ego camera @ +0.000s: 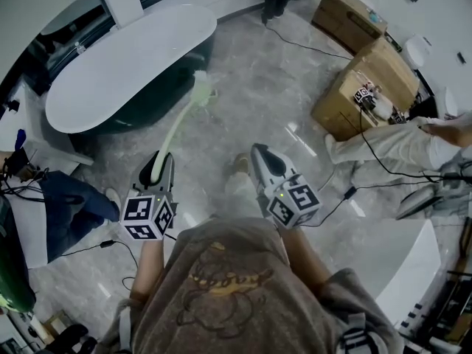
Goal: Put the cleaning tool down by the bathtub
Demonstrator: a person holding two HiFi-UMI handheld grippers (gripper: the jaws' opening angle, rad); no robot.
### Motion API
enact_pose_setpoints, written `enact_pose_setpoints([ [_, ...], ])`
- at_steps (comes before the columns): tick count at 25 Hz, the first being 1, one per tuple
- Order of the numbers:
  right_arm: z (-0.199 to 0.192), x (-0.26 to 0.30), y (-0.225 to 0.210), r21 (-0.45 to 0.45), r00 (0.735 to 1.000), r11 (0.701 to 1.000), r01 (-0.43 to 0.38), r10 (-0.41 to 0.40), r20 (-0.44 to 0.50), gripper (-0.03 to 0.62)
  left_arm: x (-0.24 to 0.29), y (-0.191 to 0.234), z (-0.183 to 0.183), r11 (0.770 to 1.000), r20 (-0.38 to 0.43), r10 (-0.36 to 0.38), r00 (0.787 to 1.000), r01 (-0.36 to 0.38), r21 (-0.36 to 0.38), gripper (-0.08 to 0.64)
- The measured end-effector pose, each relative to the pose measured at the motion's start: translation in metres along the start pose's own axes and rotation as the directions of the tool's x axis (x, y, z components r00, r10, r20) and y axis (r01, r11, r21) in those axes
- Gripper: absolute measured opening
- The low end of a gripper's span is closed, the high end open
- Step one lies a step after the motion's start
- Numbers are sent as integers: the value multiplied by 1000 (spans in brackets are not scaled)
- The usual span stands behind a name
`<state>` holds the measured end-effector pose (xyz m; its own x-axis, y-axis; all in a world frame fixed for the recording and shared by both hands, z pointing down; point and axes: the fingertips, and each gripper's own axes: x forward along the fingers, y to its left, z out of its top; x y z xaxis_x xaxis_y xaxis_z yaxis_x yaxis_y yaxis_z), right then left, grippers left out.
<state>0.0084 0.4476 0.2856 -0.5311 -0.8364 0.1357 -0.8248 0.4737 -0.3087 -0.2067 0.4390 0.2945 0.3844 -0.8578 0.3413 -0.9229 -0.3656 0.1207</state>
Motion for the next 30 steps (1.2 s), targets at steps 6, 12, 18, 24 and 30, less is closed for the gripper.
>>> enact_pose_setpoints([
  [6,6,28,-26,12,1000,1000,6,-6,4,-2,34,11,7,1000,-15,6,1000,-6,6,107],
  [12,20,72,-61,22,1000,1000,12,-12,-12,-2,86,22,23,1000,-31,-2,1000,2,11,107],
  [18,54,129,-95,30,999,999,-26,26,-18,-2,141,32,54,1000,-48,5,999,-5,8,107],
  [24,91,177,-139,26,998,998,-60,61,-21,-2,196,41,86,999,-47,39,998,-39,-10,107],
  [30,116,221,-191,14,997,997,-78,79,-28,-2,255,50,113,996,-30,84,996,-84,-19,107],
])
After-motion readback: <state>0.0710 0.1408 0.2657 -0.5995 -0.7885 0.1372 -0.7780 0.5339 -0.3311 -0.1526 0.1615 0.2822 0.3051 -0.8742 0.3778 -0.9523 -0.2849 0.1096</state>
